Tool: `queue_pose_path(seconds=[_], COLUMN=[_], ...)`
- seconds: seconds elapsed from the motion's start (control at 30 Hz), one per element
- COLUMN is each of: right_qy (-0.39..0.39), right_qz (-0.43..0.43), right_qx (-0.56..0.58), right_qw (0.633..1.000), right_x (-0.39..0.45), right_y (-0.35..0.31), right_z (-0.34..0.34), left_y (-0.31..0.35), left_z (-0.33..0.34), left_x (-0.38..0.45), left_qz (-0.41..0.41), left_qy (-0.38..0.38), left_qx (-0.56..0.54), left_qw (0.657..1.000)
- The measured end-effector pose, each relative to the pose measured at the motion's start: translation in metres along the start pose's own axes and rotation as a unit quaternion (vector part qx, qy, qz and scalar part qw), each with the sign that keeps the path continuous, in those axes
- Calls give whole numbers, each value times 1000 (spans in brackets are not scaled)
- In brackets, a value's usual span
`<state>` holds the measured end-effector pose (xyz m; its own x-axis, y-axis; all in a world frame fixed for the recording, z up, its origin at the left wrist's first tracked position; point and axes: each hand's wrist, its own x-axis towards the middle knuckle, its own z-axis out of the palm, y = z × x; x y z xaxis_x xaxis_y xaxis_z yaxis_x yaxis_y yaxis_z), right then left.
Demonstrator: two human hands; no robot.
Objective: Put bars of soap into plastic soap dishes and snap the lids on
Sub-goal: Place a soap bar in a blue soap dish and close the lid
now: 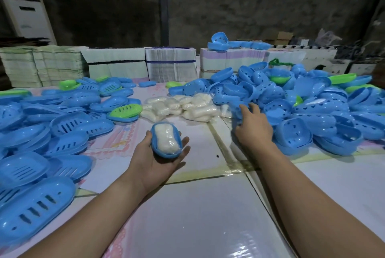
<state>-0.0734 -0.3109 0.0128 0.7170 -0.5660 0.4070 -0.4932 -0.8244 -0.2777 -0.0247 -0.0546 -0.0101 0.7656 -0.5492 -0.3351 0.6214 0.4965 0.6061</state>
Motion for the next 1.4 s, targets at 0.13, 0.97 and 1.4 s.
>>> queue_pose_path(seconds=[0.13, 0.97, 1.4], right_qy=[2, -195, -234], right_qz=[15, -163, -119], right_qx=[3, 363, 366], right_qw=[1000, 896, 893], right_x=[-1, -67, -69], right_y=[5, -81, -81], right_z=[7, -1, -9], left_y=[1, 1, 4], left_z=[-1, 2, 0], left_x=[1, 1, -4], left_qz=[1, 28, -2], left_qy=[2, -65, -107], left_qx=[7, -56, -70], left_qw=[1000, 996, 992])
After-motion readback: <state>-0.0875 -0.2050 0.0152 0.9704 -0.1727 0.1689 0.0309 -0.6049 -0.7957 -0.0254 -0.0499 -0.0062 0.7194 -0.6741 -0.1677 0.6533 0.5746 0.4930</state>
